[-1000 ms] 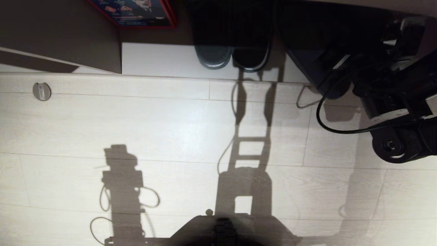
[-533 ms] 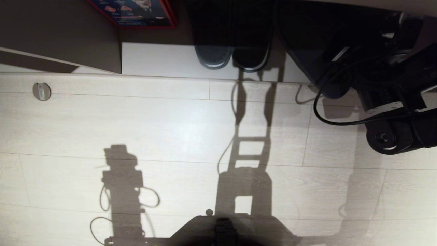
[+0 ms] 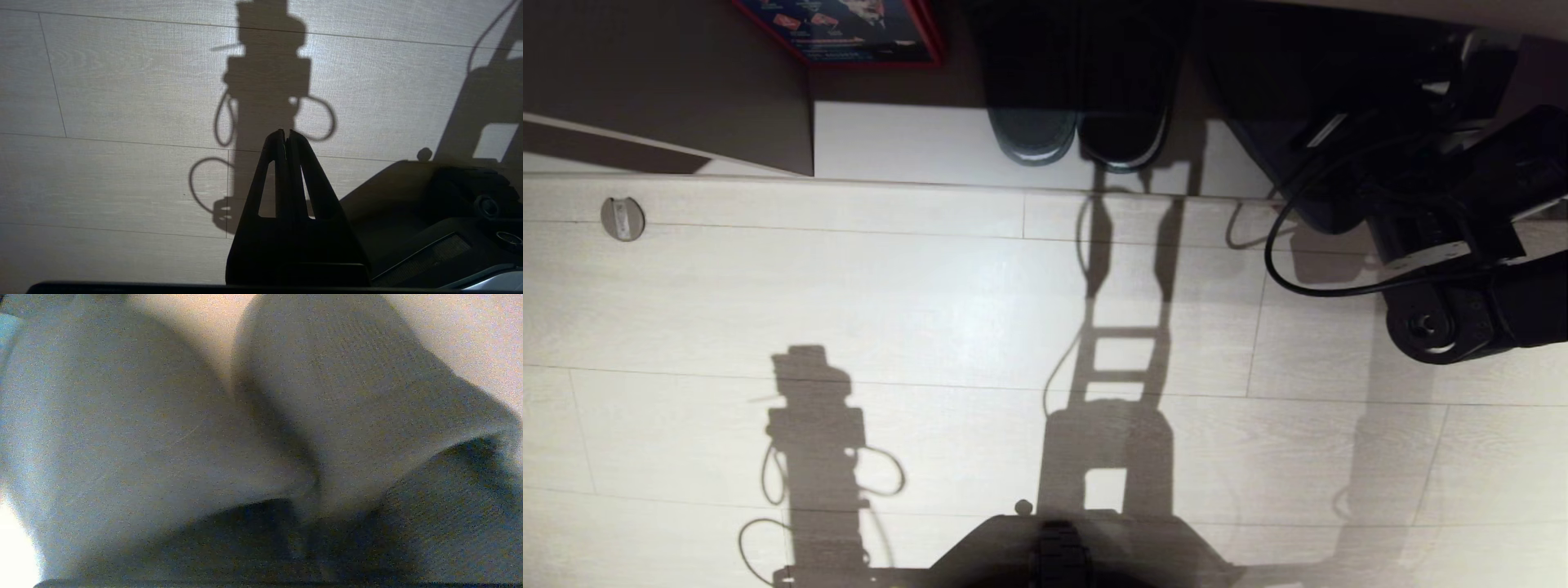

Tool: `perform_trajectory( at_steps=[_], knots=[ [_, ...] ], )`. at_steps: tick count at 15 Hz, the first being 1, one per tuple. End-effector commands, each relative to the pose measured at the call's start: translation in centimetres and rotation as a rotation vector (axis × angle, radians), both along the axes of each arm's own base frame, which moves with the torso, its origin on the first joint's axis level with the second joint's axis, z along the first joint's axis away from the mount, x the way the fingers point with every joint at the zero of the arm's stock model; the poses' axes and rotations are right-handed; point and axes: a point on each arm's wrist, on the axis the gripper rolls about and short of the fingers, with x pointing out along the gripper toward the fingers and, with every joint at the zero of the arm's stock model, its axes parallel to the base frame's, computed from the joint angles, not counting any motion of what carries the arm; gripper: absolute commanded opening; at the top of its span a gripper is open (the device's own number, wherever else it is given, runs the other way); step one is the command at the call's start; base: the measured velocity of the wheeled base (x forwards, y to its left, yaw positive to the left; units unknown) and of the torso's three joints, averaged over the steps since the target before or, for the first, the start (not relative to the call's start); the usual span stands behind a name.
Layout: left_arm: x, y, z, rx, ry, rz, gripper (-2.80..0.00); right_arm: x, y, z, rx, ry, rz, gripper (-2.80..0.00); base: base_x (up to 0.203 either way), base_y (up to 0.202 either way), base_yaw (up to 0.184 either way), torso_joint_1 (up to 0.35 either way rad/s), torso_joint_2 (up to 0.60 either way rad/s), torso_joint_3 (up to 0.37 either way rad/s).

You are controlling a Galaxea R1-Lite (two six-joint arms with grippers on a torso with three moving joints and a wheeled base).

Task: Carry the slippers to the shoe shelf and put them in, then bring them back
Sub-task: Pick up the slippers in the shoe cabinet, then place the slippers on the floor

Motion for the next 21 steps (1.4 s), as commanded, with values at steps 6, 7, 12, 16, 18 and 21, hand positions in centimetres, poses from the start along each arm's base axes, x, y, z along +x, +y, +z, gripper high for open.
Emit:
perform_trajectory(
  at_steps=[6, 7, 12, 16, 18, 21],
  knots=[
    [0.0, 0.0, 0.0, -0.001, -0.001, 0.001, -2.8, -3.1, -0.6, 2.2, 0.031, 0.025, -0.039, -2.8, 0.0, 0.0, 0.0, 0.0, 0.0, 0.0],
    [0.0, 0.0, 0.0, -0.001, -0.001, 0.001, -2.8, -4.3, -0.6, 2.2, 0.03, 0.061, -0.041, -2.8, 0.0, 0.0, 0.0, 0.0, 0.0, 0.0],
    [0.0, 0.0, 0.0, -0.002, -0.001, 0.001, -2.8, -11.1, -0.9, 0.6, 0.003, 0.257, -0.025, -2.8, 0.0, 0.0, 0.0, 0.0, 0.0, 0.0],
    [0.0, 0.0, 0.0, -0.004, -0.001, 0.001, -2.8, -15.6, -0.8, -1.8, -0.036, 0.387, 0.024, -2.8, 0.0, 0.0, 0.0, 0.0, 0.0, 0.0],
    [0.0, 0.0, 0.0, -0.007, 0.001, 0.001, -2.8, -17.6, -1.0, -2.8, -0.054, 0.437, 0.042, -2.8, 0.0, 0.0, 0.0, 0.0, 0.0, 0.0],
    [0.0, 0.0, 0.0, -0.005, 0.001, 0.001, -2.8, -20.5, -1.7, -3.5, -0.072, 0.49, 0.05, -2.8, 0.0, 0.0, 0.0, 0.0, 0.0, 0.0]
  ],
)
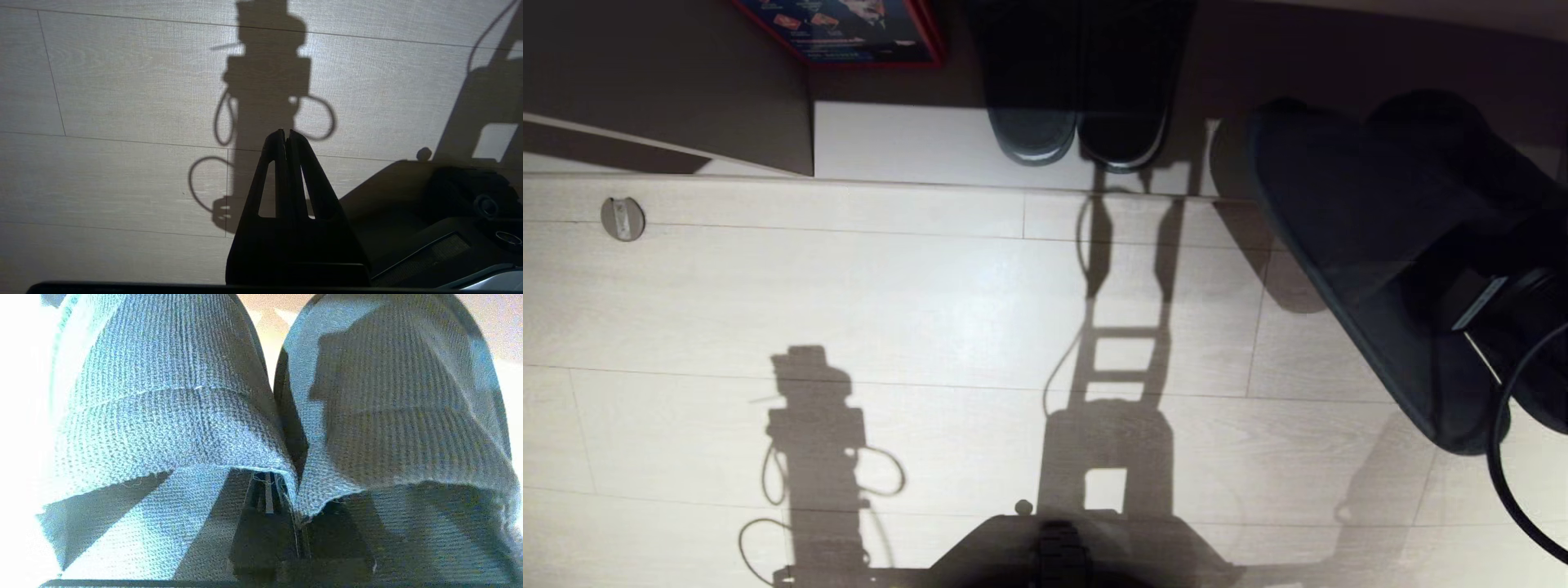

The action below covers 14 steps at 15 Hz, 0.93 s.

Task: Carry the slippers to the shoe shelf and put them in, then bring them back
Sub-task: Place the slippers on the floor

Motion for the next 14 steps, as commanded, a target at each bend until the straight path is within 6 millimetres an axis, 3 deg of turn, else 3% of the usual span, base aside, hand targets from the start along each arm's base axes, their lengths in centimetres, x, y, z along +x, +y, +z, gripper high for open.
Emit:
perform_trajectory(
  at_steps=[1, 10, 14],
  knots=[
    [0.0, 0.0, 0.0, 0.001, 0.0, 0.001, -2.8, -3.2, -0.9, 0.6, 0.005, -0.026, 0.006, -2.8, 0.0, 0.0, 0.0, 0.0, 0.0, 0.0],
    [0.0, 0.0, 0.0, 0.002, -0.003, 0.001, -2.8, -11.9, -4.5, -1.7, 0.05, 0.047, -0.125, -2.8, 0.0, 0.0, 0.0, 0.0, 0.0, 0.0],
    [0.0, 0.0, 0.0, 0.002, -0.003, 0.001, -2.8, -15.0, -4.8, -3.6, 0.042, 0.02, -0.088, -2.8, 0.0, 0.0, 0.0, 0.0, 0.0, 0.0]
  ],
)
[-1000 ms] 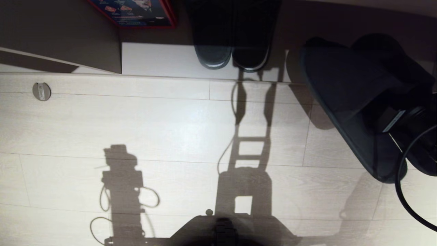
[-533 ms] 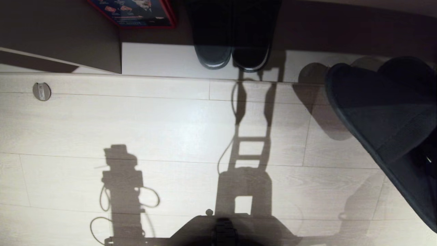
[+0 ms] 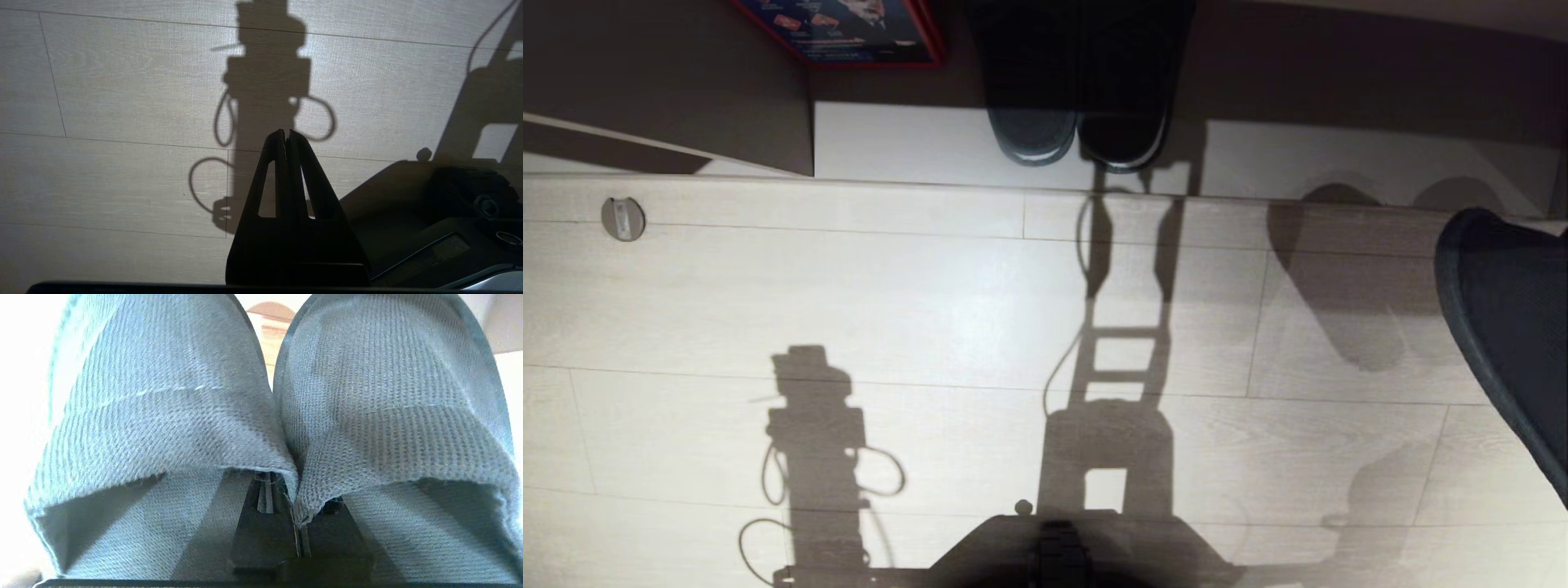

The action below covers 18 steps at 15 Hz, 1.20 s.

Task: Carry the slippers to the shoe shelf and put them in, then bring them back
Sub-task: Place the slippers on the floor

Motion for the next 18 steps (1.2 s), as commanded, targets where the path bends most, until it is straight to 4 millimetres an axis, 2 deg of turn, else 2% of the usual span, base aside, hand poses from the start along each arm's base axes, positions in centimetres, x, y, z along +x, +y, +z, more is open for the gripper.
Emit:
perform_trajectory(
  at_steps=[1, 6, 11, 14, 18],
  knots=[
    [0.0, 0.0, 0.0, -0.005, 0.001, 0.001, -2.8, -2.3, -0.2, -0.4, 0.002, -0.078, -0.024, -2.8, 0.0, 0.0, 0.0, 0.0, 0.0, 0.0],
    [0.0, 0.0, 0.0, -0.007, 0.001, 0.002, -2.8, -4.5, -0.2, -4.1, -0.011, -0.105, -0.003, -2.8, 0.0, 0.0, 0.0, 0.0, 0.0, 0.0],
    [0.0, 0.0, 0.0, -0.008, 0.001, 0.002, -2.8, -6.6, 0.0, -8.9, -0.026, -0.087, 0.069, -2.8, 0.0, 0.0, 0.0, 0.0, 0.0, 0.0],
    [0.0, 0.0, 0.0, -0.008, 0.001, 0.002, -2.8, -6.2, 0.0, -12.7, -0.029, 0.028, 0.074, -2.8, 0.0, 0.0, 0.0, 0.0, 0.0, 0.0],
    [0.0, 0.0, 0.0, -0.007, 0.001, 0.002, -2.8, -6.0, -0.2, -13.2, -0.018, 0.028, -0.003, -2.8, 0.0, 0.0, 0.0, 0.0, 0.0, 0.0]
  ],
)
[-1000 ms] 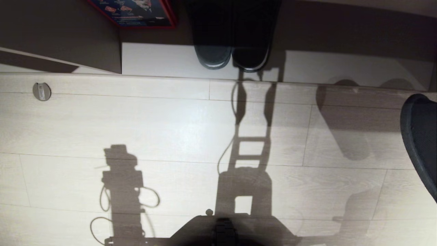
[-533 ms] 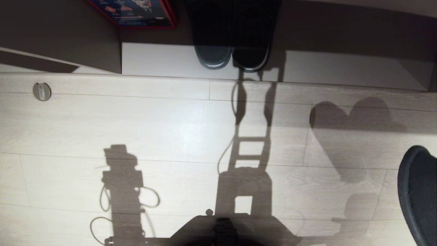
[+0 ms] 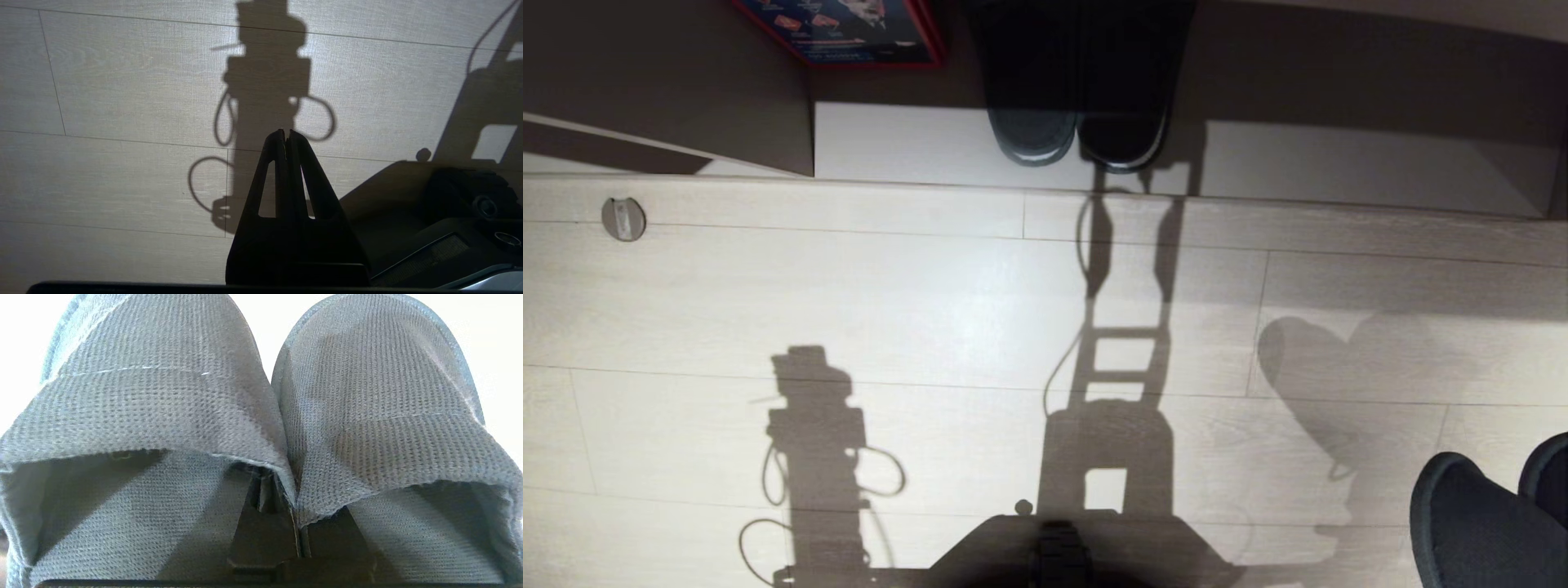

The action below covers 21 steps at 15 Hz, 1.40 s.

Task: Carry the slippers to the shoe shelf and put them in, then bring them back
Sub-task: Place the slippers on the floor

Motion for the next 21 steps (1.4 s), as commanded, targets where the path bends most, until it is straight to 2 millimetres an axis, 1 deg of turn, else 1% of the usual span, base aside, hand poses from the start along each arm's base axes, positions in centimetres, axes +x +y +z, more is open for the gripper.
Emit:
perform_trajectory(
  at_steps=[1, 2, 4, 10, 18, 21],
  knots=[
    [0.0, 0.0, 0.0, -0.001, -0.001, 0.0, -2.8, 0.1, -0.2, -0.4, 0.005, 0.022, -0.074, -2.8, 0.0, 0.0, 0.0, 0.0, 0.0, 0.0],
    [0.0, 0.0, 0.0, -0.001, -0.001, 0.0, -2.8, 0.1, -0.2, -1.0, 0.004, 0.08, -0.087, -2.8, 0.0, 0.0, 0.0, 0.0, 0.0, 0.0],
    [0.0, 0.0, 0.0, -0.001, -0.001, 0.0, -2.8, 0.1, -0.2, -1.5, -0.005, 0.125, -0.08, -2.8, 0.0, 0.0, 0.0, 0.0, 0.0, 0.0],
    [0.0, 0.0, 0.0, -0.004, 0.001, 0.0, -2.8, 0.1, -0.2, -1.5, 0.004, 0.124, -0.077, -2.8, 0.0, 0.0, 0.0, 0.0, 0.0, 0.013],
    [0.0, 0.0, 0.0, -0.004, -0.001, 0.0, -2.8, 0.1, -0.2, -1.5, 0.004, 0.126, -0.077, -2.8, 0.0, 0.0, 0.0, 0.001, 0.0, 0.194],
    [0.0, 0.0, 0.0, -0.005, -0.002, 0.0, -2.8, 0.1, -0.2, -1.5, 0.061, 0.13, -0.082, -2.8, 0.0, 0.0, 0.0, 0.005, 0.01, 0.201]
  ],
)
